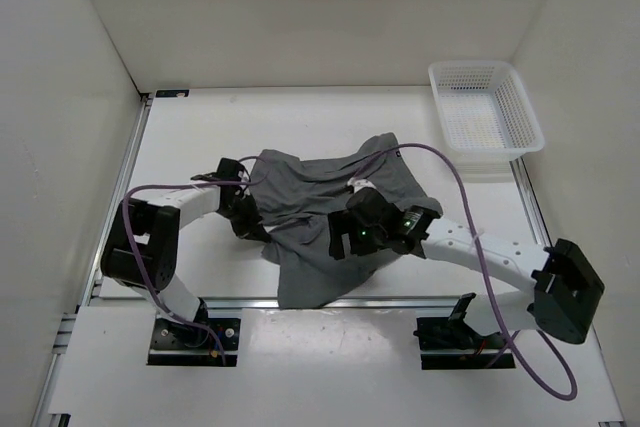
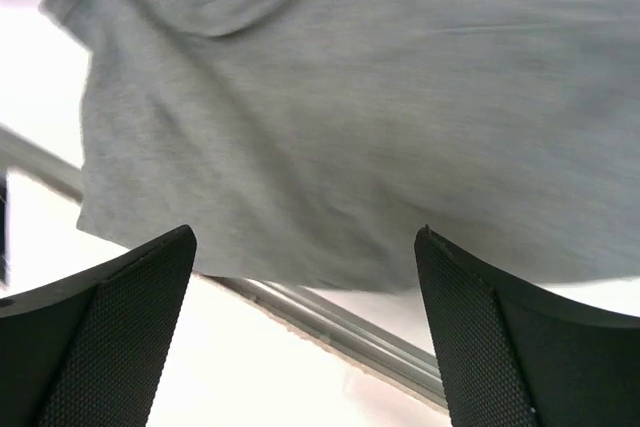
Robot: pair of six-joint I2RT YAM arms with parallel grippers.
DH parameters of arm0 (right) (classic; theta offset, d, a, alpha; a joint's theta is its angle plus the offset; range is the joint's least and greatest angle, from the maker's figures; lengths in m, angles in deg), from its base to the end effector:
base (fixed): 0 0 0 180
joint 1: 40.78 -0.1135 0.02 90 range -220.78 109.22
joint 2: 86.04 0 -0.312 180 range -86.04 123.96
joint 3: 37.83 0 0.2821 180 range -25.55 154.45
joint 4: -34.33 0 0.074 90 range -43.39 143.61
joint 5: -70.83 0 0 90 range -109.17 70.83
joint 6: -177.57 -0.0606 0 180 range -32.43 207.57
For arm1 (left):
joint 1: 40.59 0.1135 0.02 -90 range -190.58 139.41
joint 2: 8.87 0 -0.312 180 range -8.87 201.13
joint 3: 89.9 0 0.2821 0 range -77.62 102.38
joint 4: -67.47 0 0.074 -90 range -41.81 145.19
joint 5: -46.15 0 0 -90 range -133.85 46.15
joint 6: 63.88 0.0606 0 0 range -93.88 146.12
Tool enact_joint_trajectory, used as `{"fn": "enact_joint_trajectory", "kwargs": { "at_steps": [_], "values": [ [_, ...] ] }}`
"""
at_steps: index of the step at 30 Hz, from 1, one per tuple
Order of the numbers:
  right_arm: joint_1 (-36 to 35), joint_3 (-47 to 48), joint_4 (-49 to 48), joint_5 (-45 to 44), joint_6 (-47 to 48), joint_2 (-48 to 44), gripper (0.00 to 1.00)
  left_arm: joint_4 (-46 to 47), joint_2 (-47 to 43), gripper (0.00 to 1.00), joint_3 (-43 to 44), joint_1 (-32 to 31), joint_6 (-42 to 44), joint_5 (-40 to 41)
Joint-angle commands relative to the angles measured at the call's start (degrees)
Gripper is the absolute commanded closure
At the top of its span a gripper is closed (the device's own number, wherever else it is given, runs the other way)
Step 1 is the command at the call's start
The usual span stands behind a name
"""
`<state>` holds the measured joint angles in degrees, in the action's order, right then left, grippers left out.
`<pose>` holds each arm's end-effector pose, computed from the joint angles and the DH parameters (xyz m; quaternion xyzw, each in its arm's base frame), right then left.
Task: Fold and stack the shorts
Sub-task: Flatten the shorts out
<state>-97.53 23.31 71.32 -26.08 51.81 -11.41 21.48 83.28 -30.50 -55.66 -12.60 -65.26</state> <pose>0.1689 0.2444 0.2450 -0.1511 0.9274 0.2046 0.2743 0.2786 -0.0979 0.1448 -0.1825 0.9608 -0.2085 0.0023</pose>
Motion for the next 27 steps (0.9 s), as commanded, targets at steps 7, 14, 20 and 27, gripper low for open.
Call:
{"fn": "enact_joint_trajectory", "kwargs": {
  "at_steps": [7,14,20,27],
  "values": [
    [19.8,-8.2,8.6,0.1,-6.3,-16.7,0.09,-12.1,0.9,0.9,18.8,12.3,10.2,7.3],
    [35.7,-11.7,10.0,14.9,-5.1,-18.7,0.1,-24.5,15.5,0.63,44.7,13.4,12.1,13.7],
    [36.2,-16.2,4.9,22.7,-9.2,-19.8,0.1,-25.9,4.9,0.21,39.6,20.9,10.8,19.1],
    [36.2,-24.2,-6.9,30.6,-18.5,-17.6,0.1,-23.9,-15.2,0.25,8.0,23.6,5.7,12.2]
  ]
}}
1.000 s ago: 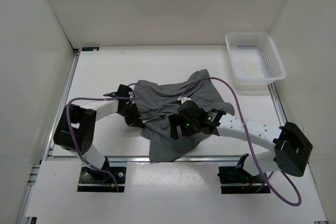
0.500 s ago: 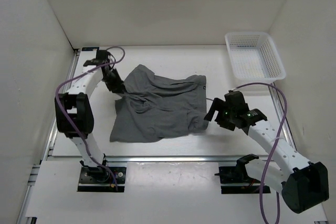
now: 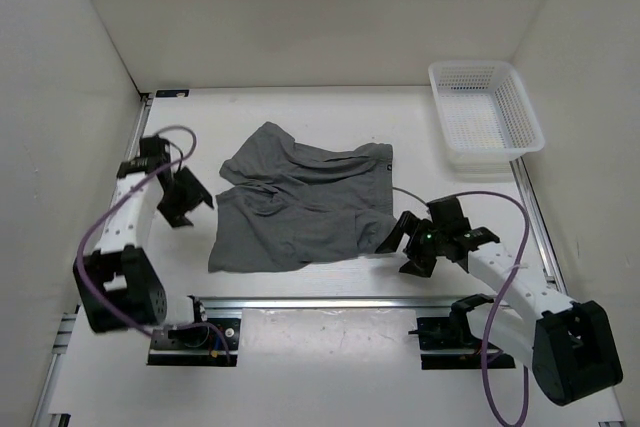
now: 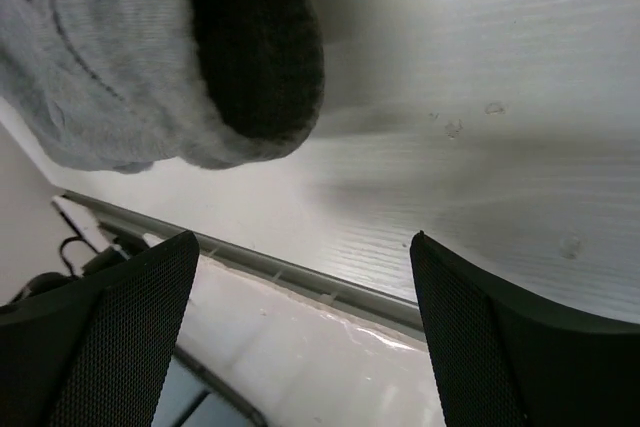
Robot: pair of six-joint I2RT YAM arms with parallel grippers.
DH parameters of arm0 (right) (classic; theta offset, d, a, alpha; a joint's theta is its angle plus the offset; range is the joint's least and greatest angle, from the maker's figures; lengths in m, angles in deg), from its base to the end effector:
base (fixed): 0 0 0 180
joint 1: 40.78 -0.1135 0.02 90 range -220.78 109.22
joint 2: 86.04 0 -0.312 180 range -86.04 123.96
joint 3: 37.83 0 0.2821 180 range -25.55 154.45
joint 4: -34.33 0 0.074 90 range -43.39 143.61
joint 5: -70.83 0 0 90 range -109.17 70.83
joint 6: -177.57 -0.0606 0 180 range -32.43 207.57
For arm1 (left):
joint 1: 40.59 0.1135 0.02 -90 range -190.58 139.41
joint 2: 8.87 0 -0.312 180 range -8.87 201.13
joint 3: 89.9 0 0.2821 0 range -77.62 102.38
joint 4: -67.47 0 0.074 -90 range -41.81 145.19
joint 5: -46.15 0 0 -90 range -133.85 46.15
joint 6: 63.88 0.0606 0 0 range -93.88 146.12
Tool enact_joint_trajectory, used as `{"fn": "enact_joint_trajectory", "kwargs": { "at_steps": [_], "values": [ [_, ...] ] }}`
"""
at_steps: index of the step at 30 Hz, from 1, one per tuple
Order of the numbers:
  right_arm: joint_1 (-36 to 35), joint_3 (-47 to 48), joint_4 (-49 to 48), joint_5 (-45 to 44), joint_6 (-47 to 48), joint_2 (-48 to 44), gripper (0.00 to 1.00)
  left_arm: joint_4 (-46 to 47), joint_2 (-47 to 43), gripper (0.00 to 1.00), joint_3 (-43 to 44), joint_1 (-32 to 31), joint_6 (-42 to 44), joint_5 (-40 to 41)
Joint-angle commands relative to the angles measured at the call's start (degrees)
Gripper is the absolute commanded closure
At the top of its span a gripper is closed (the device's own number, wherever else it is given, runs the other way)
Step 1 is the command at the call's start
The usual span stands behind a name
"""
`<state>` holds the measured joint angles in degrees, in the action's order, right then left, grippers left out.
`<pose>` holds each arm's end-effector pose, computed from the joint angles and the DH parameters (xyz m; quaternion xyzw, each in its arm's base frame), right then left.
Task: Fold and stack the shorts
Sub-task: Flatten the shorts out
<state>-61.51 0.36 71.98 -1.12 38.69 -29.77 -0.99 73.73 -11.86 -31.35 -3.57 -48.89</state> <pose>0.1702 0.0845 0.1767 0.1847 0.9267 0.2892 0.1534 0.2972 0.0430 0.2720 -0.3231 0.9338 -0.0690 0.1374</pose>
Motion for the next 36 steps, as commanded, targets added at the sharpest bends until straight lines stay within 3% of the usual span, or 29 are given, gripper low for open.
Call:
{"fn": "enact_joint_trajectory", "kwargs": {
  "at_steps": [1,3,7,11,14,15,19,22,25,27,33,36],
  "values": [
    [0.2,-1.8,-8.6,5.6,-6.0,1.5,0.1,-1.4,-7.3,0.27,-12.9,-2.1,-5.6,-6.4],
    [0.2,-1.8,-10.7,5.6,-7.3,3.0,0.1,-1.4,-10.7,0.27,-16.7,-5.9,-10.8,-8.8],
    [0.2,0.6,-13.1,2.4,-7.3,6.7,0.16,-0.8,-14.8,0.25,-22.1,-6.4,-16.2,-7.5],
    [0.2,6.2,-13.1,-1.1,-4.1,14.6,0.28,-0.2,-14.1,0.24,-25.9,-5.9,-18.3,-7.0],
    [0.2,8.2,-13.7,-1.8,-3.0,18.2,0.43,1.2,-13.6,0.23,-28.2,-5.9,-20.0,-5.2],
    [0.7,8.8,-13.7,-2.6,-3.0,18.7,0.55,1.8,-13.6,0.23,-28.2,-5.9,-21.1,-4.4],
    [2.3,9.9,-13.7,-2.6,-2.4,20.5,0.8,3.7,-8.3,0.25,-28.8,-6.4,-21.8,-3.8],
    [4.4,10.6,-13.1,-2.6,-1.7,20.5,0.83,6.2,-4.1,0.33,-28.3,-6.4,-21.8,-1.6],
    [6.0,11.2,-12.4,-2.6,-0.4,20.5,0.83,8.0,0.9,0.58,-27.2,-6.4,-21.8,-1.6],
    [6.7,11.9,-11.7,-1.9,0.3,20.5,0.84,8.0,2.5,0.9,-24.6,-6.4,-20.2,-1.6],
    [9.0,16.8,-7.7,-1.9,5.1,21.6,0.98,6.8,3.0,0.9,-14.8,-6.4,-18.2,-2.4],
    [10.3,25.5,-4.6,-1.9,7.9,26.0,1.0,5.0,5.4,0.9,-4.1,-6.4,-18.2,-3.8]
  ]
}}
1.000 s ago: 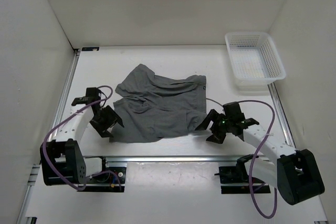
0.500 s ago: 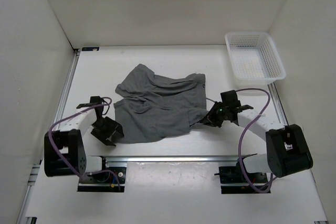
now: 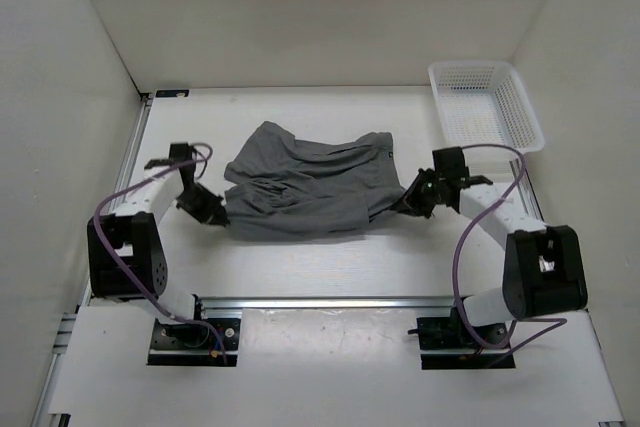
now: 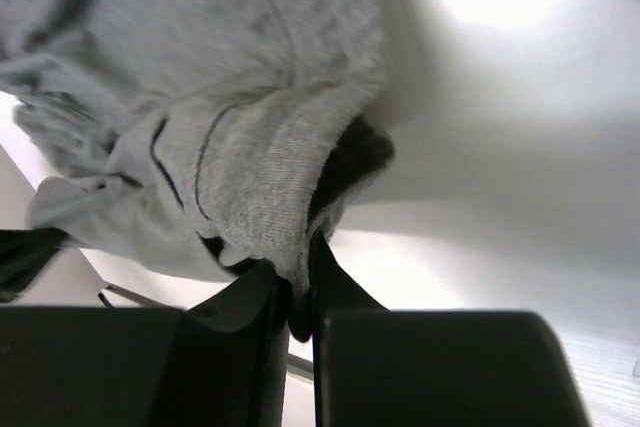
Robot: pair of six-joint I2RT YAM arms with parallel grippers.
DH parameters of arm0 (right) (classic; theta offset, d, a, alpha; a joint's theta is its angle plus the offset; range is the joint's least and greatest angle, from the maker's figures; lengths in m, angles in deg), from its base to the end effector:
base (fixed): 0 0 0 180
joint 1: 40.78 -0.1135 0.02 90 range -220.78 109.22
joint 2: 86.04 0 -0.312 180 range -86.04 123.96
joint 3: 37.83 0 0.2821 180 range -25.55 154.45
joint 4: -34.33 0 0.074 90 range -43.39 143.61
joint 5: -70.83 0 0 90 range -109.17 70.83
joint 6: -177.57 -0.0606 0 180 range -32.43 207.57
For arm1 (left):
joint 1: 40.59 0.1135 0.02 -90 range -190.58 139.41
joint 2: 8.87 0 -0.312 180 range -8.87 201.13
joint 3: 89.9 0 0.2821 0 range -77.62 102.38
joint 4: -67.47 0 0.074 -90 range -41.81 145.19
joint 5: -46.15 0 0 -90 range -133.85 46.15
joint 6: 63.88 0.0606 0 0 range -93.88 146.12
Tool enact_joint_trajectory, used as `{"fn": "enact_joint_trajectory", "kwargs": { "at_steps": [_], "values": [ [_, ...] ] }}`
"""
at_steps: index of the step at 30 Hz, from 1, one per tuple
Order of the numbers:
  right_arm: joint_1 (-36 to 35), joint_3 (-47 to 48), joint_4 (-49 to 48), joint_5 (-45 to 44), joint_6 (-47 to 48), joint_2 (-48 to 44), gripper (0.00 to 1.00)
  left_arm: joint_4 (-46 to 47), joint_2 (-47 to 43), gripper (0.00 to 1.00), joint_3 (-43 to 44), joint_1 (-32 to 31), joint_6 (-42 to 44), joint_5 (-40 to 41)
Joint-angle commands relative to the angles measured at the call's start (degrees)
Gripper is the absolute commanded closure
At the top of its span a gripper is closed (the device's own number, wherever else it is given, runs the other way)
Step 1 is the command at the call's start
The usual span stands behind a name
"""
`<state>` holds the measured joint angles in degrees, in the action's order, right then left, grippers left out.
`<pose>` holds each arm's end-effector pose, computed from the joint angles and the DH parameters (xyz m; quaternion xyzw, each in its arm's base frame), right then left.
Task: Fold and stack the shorts
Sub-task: Flatten the shorts out
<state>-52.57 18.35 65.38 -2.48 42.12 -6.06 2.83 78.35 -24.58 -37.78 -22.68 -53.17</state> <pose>0.2900 0.0783 0.1989 0.2311 0.9155 0.2646 0.1960 0.2748 0.0037 0.1864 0.4315 -0.8980 0.0865 0.0040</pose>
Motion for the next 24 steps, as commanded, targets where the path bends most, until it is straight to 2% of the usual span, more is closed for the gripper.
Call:
{"fn": "enact_joint_trajectory", "kwargs": {
  "at_steps": [1,2,5,8,10,12,15,18,19,20,21,22,24],
  "values": [
    [2.0,10.3,3.4,-1.0,5.2,4.5,1.0,-1.8,1.7,0.9,15.7,0.0,1.4,0.4],
    [2.6,16.2,4.8,-1.6,5.9,5.3,1.0,-3.8,2.7,0.9,19.4,0.0,1.9,0.4],
    [3.8,26.3,10.1,-3.1,9.2,5.9,1.0,-10.2,4.0,0.9,31.4,0.0,2.6,2.0],
    [3.8,31.8,16.0,-3.8,14.8,5.2,1.0,-11.7,1.6,0.9,34.2,0.0,3.2,2.6],
    [4.4,33.9,20.8,-4.3,18.6,3.2,1.0,-11.7,-1.1,0.9,32.6,0.0,3.2,1.9],
    [4.4,34.4,23.7,-4.3,20.9,0.5,1.0,-11.7,-3.1,0.9,27.5,0.0,4.3,1.1],
    [4.4,31.4,30.3,-4.3,24.1,-2.9,1.0,-10.4,-8.1,0.9,17.3,0.0,4.9,-1.0],
    [4.9,25.6,32.3,-4.8,24.6,-4.9,1.0,-7.1,-13.3,0.9,7.1,-1.7,3.5,-1.9],
    [4.9,24.8,32.3,-4.0,24.6,-4.4,0.96,-6.1,-14.1,0.9,5.2,-2.2,2.9,-1.9],
    [5.5,24.8,30.6,-3.1,24.6,-1.3,0.87,-5.1,-14.6,0.9,3.7,-3.2,2.4,-1.9],
    [5.5,25.4,29.7,-1.7,24.6,1.3,0.72,-4.3,-14.6,0.9,2.7,-3.2,2.4,-1.9],
    [5.5,28.3,28.8,0.3,24.6,4.4,0.64,-3.7,-13.7,0.9,2.7,-3.9,2.4,-1.9],
    [5.5,31.7,28.3,0.3,24.6,14.1,0.64,-3.7,-10.6,0.9,4.4,-4.5,2.4,-1.9]
  ]
}}
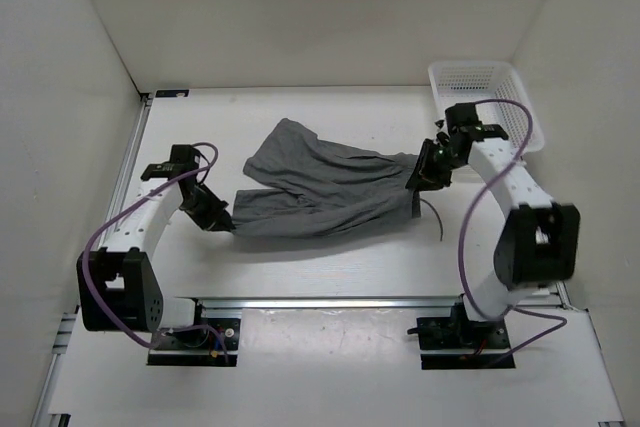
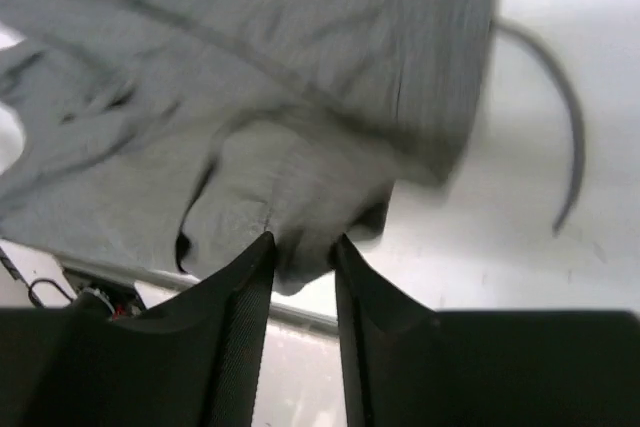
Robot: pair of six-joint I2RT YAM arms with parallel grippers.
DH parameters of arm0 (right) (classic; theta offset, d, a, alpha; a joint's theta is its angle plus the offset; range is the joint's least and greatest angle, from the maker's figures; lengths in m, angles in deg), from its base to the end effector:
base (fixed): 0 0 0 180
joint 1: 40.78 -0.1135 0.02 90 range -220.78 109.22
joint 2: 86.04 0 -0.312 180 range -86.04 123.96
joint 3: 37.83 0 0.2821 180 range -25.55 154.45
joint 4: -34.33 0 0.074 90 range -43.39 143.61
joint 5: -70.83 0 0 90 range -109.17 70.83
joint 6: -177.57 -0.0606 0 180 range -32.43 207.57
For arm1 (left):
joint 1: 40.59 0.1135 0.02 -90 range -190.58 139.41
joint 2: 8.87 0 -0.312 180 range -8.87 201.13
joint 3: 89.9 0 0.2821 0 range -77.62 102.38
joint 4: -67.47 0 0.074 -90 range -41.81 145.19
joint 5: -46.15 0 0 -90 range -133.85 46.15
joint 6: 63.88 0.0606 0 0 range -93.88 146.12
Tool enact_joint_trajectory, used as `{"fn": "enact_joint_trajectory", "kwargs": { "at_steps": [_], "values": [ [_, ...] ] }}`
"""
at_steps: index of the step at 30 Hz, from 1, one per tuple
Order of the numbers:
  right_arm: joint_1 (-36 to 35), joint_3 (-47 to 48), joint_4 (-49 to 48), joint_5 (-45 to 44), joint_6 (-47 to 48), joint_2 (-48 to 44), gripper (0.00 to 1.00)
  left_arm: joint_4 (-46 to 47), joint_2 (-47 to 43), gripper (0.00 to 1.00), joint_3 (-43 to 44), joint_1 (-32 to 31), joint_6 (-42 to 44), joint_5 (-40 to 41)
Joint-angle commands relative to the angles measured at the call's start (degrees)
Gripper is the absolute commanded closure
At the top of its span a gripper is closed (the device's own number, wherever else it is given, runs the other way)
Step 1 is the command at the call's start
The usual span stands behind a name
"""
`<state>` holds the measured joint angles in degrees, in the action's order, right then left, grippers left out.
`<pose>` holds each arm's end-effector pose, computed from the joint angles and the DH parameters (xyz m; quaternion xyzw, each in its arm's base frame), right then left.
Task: Fold and stack the shorts
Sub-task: Flatten the shorts out
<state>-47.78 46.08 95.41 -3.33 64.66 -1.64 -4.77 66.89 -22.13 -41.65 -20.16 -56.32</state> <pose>0.3301 0.0572 0.3053 0.0994 0.9556 0.1918 0.2005 0.2449 -0.0176 0.2455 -0.3723 0.9179 -0.1331 0.0341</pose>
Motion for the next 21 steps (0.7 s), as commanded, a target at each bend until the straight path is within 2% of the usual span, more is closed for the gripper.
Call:
{"fn": "enact_joint_trajectory", "kwargs": {
  "at_steps": [1,2,3,5,7,8,10,14,17,21],
  "values": [
    [1.2,4.8,-1.8,2.3,1.6,11.7,0.68,3.9,1.7,0.9,2.8,-0.6,0.5,1.8],
    [1.2,3.9,-1.8,2.9,1.6,12.8,0.71,3.3,2.4,0.9,3.5,-1.1,0.5,1.8],
    [1.2,1.8,-4.1,2.4,-0.8,11.4,0.7,3.3,3.0,0.9,4.6,-1.1,1.1,2.4],
    [1.2,-5.8,-6.7,-0.1,-4.2,4.9,0.61,2.7,2.5,0.9,4.6,-1.1,1.1,3.2],
    [1.2,-12.3,-8.7,-3.8,-6.0,-2.6,0.48,2.7,2.5,0.9,4.6,-1.1,1.1,3.7],
    [1.2,-14.1,-9.2,-4.4,-6.6,-4.9,0.32,2.7,2.5,0.9,5.2,-1.1,1.1,3.7],
    [1.2,-17.2,-9.2,-5.0,-8.4,-10.8,0.31,2.7,3.1,0.9,5.2,-1.1,1.1,3.7],
    [1.2,-22.8,-9.2,-3.6,-11.4,-16.7,0.3,3.3,4.5,0.9,5.2,-1.8,1.1,3.7],
    [1.2,-26.4,-10.6,0.4,-16.3,-19.8,0.3,3.3,4.5,0.9,5.2,-2.3,1.1,3.7],
    [0.7,-36.7,-16.8,7.1,-24.2,-23.7,0.29,3.3,4.5,0.9,5.2,-2.8,0.6,3.7]
  ]
}}
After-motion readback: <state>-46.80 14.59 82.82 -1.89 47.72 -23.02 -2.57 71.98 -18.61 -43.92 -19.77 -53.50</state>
